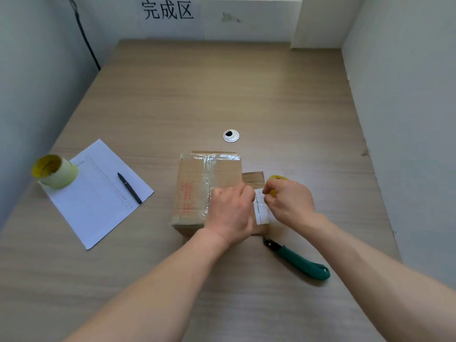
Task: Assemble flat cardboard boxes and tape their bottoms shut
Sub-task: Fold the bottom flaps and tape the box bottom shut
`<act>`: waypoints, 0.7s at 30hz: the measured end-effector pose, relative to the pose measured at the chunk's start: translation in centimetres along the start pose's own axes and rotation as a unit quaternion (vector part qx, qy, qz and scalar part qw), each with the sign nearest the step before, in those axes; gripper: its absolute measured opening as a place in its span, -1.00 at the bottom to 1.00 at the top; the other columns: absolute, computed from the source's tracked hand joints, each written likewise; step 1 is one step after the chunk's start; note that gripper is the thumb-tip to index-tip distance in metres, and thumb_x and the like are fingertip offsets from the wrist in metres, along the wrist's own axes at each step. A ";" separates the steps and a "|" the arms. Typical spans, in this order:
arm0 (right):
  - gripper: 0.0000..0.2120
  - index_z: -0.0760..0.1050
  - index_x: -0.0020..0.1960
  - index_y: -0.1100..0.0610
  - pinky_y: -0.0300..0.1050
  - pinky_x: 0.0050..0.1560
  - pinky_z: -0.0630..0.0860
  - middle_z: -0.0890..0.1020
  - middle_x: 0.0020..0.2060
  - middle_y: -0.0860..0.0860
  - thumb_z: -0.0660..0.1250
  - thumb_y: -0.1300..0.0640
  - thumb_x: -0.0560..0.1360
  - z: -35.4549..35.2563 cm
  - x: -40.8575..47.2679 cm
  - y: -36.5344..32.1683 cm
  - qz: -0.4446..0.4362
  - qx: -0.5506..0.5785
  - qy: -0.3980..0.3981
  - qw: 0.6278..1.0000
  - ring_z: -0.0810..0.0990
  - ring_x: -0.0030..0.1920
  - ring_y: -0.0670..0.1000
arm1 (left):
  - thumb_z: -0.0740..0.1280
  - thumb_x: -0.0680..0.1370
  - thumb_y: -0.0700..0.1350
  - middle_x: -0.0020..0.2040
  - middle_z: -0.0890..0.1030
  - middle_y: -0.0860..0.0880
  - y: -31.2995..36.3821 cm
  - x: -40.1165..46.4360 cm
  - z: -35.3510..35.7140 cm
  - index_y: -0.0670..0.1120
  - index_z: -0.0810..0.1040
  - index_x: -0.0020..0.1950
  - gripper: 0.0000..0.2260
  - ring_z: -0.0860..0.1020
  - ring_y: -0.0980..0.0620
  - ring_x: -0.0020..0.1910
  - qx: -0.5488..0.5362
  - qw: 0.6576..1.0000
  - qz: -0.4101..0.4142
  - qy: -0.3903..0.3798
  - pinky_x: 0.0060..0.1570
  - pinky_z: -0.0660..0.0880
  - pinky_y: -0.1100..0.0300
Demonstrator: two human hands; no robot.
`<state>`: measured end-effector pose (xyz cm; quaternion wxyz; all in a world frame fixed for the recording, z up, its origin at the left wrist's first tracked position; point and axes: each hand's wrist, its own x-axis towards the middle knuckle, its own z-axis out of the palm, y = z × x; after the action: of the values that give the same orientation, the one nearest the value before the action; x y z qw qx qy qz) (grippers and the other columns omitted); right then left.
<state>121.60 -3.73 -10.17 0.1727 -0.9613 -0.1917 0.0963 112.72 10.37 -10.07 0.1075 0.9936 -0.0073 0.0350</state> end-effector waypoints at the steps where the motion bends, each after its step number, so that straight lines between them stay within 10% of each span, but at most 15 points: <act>1: -0.88 0.58 -0.09 -0.07 -0.14 -0.22 0.27 0.63 -0.11 -0.11 0.28 0.09 0.46 -0.1 -0.2 0.3 -0.007 0.002 0.028 1.000 0.56 -0.11 0.06 | 0.27 0.33 -0.10 -0.10 0.50 -0.03 0.3 0.0 0.2 -0.06 0.45 -0.04 -0.78 0.52 -0.13 -0.19 0.007 1.000 -0.010 0.012 -0.18 0.34 0.05; 6: -0.92 0.55 -0.15 -0.03 -0.11 -0.27 0.30 0.58 -0.26 -0.10 0.31 0.13 0.45 0.1 -2.2 -0.6 0.065 0.132 0.119 0.982 0.49 -0.24 0.06 | 0.26 0.48 -0.19 -0.15 0.53 0.03 0.6 1.0 -0.4 -0.03 0.42 -0.09 -0.92 0.52 -0.11 -0.17 -0.157 0.980 -0.113 0.035 -0.17 0.30 0.07; 9: -0.92 0.57 -0.13 0.00 -0.10 -0.22 0.37 0.63 -0.23 -0.05 0.33 0.15 0.48 0.7 -3.2 -2.8 0.140 0.261 0.181 0.938 0.55 -0.17 0.10 | 0.32 0.52 -0.15 -0.13 0.57 0.05 -0.1 0.3 -2.3 -0.07 0.53 -0.01 -0.93 0.53 0.06 -0.16 -0.374 0.902 -0.169 0.135 -0.10 0.46 0.11; 12: -0.92 0.53 -0.10 0.00 -0.06 -0.14 0.42 0.64 -0.14 0.01 0.31 0.16 0.51 1.4 -3.1 -5.4 0.167 0.314 0.230 0.906 0.55 -0.12 0.12 | 0.28 0.53 -0.02 0.17 0.53 -0.02 -2.9 -3.1 -3.0 -0.11 0.53 0.15 -0.75 0.48 0.06 0.18 -0.287 0.893 -0.187 0.293 0.19 0.39 0.15; 17: -0.88 0.37 -0.09 -0.08 -0.14 -0.15 0.28 0.54 -0.13 -0.04 0.24 0.13 0.56 4.0 -2.7 -9.6 0.199 0.311 0.221 0.903 0.43 -0.16 0.02 | 0.22 0.62 0.05 0.57 0.12 -0.11 -6.5 -6.9 -0.4 -0.17 0.14 0.55 -0.42 0.13 -0.04 0.54 -0.314 0.853 -0.401 0.116 0.47 0.15 0.08; 21: -0.94 0.36 -0.01 -0.04 -0.09 -0.06 0.37 0.51 -0.10 -0.06 0.15 0.09 0.62 6.4 -2.5 -10.0 0.284 0.332 0.203 0.876 0.49 -0.08 0.05 | 0.21 0.64 0.03 0.38 0.49 -0.04 -6.6 -6.4 1.0 -0.13 0.34 0.50 -0.54 0.43 0.02 0.37 -0.452 0.757 -0.445 0.159 0.33 0.27 0.31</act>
<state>114.35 5.78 -12.08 0.4820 -0.8591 0.1721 0.0021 106.58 16.60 -12.94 0.5469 0.7011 0.4377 0.1334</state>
